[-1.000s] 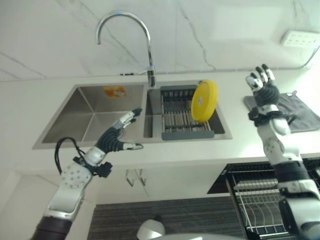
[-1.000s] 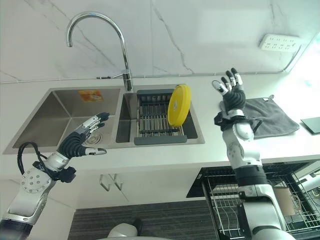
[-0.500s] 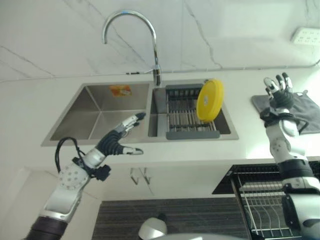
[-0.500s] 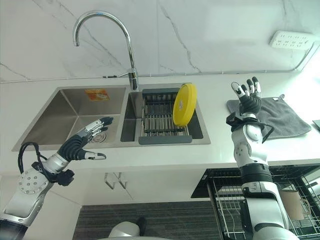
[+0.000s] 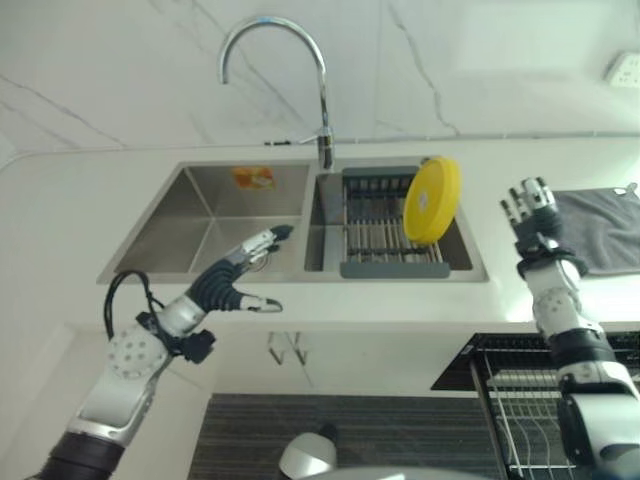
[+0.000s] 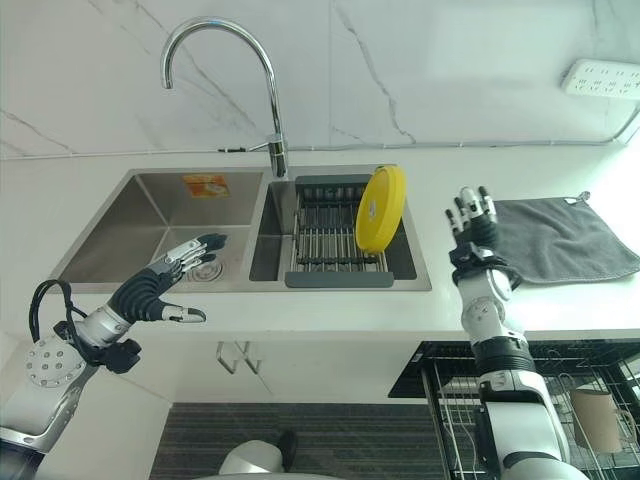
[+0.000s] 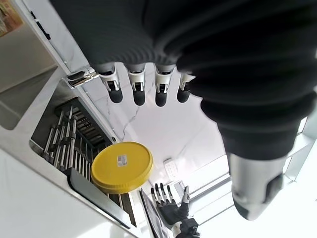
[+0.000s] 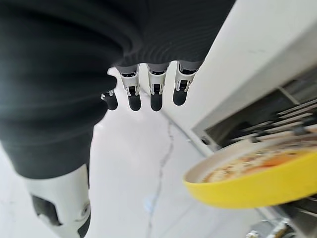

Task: Place the dishes in the dishwasher.

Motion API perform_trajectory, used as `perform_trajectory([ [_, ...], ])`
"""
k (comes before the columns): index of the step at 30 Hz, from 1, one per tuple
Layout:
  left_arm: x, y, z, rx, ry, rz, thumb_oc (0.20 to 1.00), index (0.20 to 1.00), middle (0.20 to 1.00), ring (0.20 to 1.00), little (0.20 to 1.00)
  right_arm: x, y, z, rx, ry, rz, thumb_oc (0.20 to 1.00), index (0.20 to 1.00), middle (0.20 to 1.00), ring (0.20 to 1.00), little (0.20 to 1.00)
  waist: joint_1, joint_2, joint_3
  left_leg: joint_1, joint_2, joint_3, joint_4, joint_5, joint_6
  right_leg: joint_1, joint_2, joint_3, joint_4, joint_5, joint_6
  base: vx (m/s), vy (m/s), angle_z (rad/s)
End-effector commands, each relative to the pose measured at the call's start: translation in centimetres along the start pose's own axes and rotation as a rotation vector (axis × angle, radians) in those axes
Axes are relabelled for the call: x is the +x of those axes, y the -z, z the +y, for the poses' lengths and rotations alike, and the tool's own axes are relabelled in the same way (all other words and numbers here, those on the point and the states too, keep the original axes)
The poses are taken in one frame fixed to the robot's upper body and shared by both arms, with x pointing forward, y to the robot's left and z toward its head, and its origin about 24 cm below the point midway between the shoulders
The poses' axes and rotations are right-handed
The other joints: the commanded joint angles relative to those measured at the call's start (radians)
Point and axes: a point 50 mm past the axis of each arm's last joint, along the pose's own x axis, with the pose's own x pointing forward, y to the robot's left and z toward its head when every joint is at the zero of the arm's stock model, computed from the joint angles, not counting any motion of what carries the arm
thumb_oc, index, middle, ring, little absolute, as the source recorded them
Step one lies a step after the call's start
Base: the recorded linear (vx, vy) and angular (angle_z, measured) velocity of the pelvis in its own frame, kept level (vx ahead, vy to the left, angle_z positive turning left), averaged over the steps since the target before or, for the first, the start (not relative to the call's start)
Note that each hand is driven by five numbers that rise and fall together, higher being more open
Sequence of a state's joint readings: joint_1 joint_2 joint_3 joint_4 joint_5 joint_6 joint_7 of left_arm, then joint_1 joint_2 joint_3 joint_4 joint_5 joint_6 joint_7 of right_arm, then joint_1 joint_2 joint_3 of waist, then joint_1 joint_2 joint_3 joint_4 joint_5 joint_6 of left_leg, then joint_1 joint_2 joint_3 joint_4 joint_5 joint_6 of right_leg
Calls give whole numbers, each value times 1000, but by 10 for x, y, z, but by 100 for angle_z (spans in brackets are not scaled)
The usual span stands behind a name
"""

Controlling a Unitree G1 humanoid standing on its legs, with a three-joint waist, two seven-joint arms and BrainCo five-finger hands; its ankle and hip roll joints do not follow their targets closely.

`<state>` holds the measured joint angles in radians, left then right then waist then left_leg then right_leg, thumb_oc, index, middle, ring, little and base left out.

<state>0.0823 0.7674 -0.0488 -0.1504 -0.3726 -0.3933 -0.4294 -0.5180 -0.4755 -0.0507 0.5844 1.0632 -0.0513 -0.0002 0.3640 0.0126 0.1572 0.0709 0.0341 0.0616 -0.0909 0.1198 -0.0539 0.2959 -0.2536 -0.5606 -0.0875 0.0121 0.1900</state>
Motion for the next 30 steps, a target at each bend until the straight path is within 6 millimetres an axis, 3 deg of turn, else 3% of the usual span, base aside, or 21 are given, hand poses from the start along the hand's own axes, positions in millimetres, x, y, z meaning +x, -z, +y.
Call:
perform_trajectory([
  [1, 2, -12, -2, -6, 39, -67, 1000, 1000, 1000, 1000, 1000, 7, -42, 5, -72, -57, -108, 1000, 1000, 1000, 1000, 1000, 20, 24, -65, 49, -14, 45, 4, -122, 36, -60, 15, 78, 98, -38, -11, 0, 0, 0],
  [11, 3, -12, -4, -9, 43, -56, 1000, 1000, 1000, 1000, 1000, 4, -26, -1, -166, -38, -33, 1000, 1000, 1000, 1000, 1000, 18, 21, -60, 56, -10, 61, 4, -120, 36, -57, 19, 77, 102, -40, -15, 0, 0, 0],
  [30, 2, -11, -6, -3, 54, -52, 1000, 1000, 1000, 1000, 1000, 1, -20, -6, -267, -13, -12, 1000, 1000, 1000, 1000, 1000, 20, 17, -59, 56, -17, 60, 4, -122, 38, -56, 22, 82, 98, -37, -13, 0, 0, 0],
])
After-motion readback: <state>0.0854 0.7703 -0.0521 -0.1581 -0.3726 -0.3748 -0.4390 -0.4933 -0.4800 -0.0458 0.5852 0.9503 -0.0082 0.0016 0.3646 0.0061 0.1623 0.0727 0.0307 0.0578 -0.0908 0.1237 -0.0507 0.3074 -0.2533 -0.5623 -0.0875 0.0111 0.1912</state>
